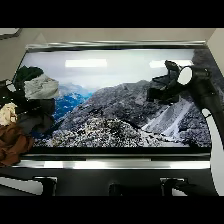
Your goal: Fold the shirts.
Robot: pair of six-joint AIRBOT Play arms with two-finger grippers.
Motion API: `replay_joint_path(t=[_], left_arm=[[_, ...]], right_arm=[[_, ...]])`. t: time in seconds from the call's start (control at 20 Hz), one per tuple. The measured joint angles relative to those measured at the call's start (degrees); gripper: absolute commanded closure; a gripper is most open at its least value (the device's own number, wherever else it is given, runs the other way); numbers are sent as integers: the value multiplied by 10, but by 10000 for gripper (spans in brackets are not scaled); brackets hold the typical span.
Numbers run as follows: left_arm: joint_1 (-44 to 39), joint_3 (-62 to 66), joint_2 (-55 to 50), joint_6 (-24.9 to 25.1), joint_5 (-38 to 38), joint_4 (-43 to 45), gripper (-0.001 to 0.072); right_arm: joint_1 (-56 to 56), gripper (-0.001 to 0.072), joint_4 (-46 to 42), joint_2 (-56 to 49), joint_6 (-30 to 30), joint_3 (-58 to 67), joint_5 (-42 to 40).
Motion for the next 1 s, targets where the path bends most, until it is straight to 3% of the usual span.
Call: replay_joint_path(t=[0.35, 0.6, 0.8, 1.0], left_arm=[[-3, 1, 10, 4, 4, 2, 677], [-33, 5, 110, 7, 41, -10, 677], [-104, 6, 226, 7, 68, -38, 677], [-230, 6, 309, 7, 99, -52, 676]], right_arm=[[0, 91, 0, 0, 0, 0, 0], [0, 92, 0, 0, -7, 0, -3], [0, 93, 0, 4, -24, 0, -5], [0, 93, 0, 34, -35, 0, -7]])
